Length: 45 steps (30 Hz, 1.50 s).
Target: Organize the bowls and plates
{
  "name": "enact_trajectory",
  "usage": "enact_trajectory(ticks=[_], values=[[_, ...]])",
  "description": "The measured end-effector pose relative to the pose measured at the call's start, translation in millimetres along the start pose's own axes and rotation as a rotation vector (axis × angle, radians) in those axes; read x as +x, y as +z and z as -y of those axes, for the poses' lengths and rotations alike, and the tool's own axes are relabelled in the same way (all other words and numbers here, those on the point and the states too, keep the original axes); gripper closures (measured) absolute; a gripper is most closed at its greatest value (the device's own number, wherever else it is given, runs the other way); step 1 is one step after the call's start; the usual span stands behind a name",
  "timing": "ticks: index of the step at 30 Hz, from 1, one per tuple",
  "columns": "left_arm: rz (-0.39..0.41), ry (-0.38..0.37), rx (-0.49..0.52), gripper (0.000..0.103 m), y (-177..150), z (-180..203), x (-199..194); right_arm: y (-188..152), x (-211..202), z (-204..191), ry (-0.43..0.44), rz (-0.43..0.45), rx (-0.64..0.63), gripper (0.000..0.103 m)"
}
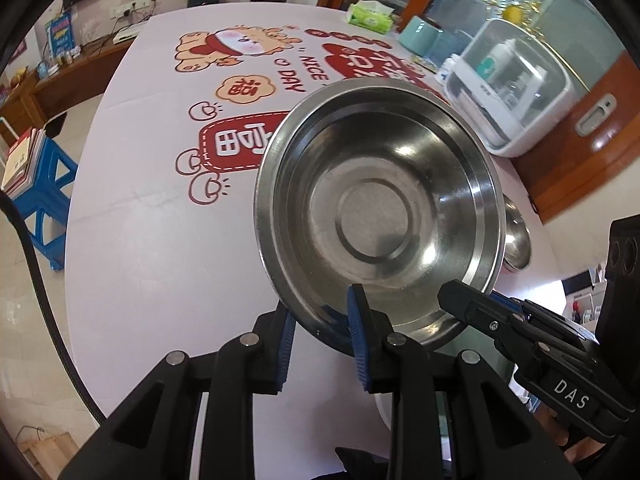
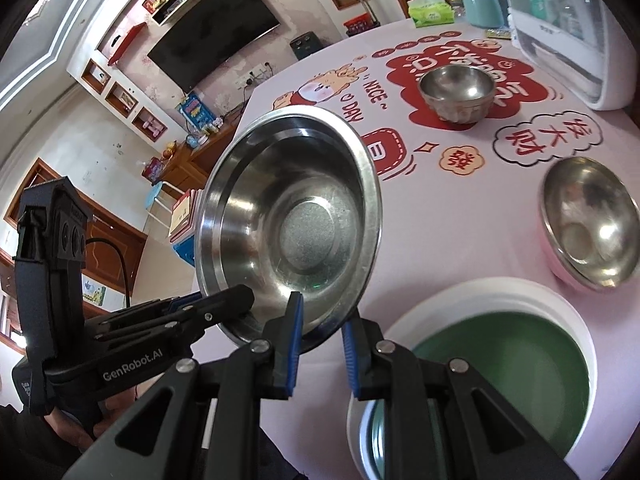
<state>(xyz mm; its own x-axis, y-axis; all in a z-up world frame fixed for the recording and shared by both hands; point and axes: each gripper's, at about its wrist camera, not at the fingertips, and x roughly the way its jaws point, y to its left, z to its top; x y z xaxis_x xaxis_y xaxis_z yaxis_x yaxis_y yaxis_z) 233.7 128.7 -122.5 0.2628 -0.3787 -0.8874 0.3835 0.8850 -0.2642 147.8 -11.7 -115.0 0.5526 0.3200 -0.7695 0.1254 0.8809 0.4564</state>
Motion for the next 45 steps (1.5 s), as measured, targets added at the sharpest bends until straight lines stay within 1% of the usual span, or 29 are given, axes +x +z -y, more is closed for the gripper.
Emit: enact_trajectory(ticks=[5, 13, 19, 25, 35, 40, 45], values=[[-0.003, -0.027, 0.049, 0.079, -14, 16, -11, -17, -22, 2, -0.031, 0.030, 0.011, 0.085], [-0.050, -0.082, 0.151, 0.077, -31, 43, -18, -49, -55, 15, -0.095, 0.069, 0.063, 0.085], [-0.101, -0.123, 0.217, 0.077, -43, 64, -16, -67, -72, 25, -0.137, 0.071, 0.118, 0.084], [-0.149, -0.157, 0.258, 0.076, -54, 80, -9, -82, -83, 36, -0.171, 0.071, 0.176, 0.084], [-0.260, -0.179, 0.312, 0.075, -65, 98, 15, -104, -87, 53, -0.214, 0.043, 0.272, 0.084], [-0.342, -0.185, 0.308, 0.075, -70, 101, 31, -112, -83, 61, -0.232, 0.001, 0.316, 0.084], [-0.399, -0.186, 0.306, 0.075, -76, 104, 41, -117, -77, 69, -0.242, -0.037, 0.350, 0.084]])
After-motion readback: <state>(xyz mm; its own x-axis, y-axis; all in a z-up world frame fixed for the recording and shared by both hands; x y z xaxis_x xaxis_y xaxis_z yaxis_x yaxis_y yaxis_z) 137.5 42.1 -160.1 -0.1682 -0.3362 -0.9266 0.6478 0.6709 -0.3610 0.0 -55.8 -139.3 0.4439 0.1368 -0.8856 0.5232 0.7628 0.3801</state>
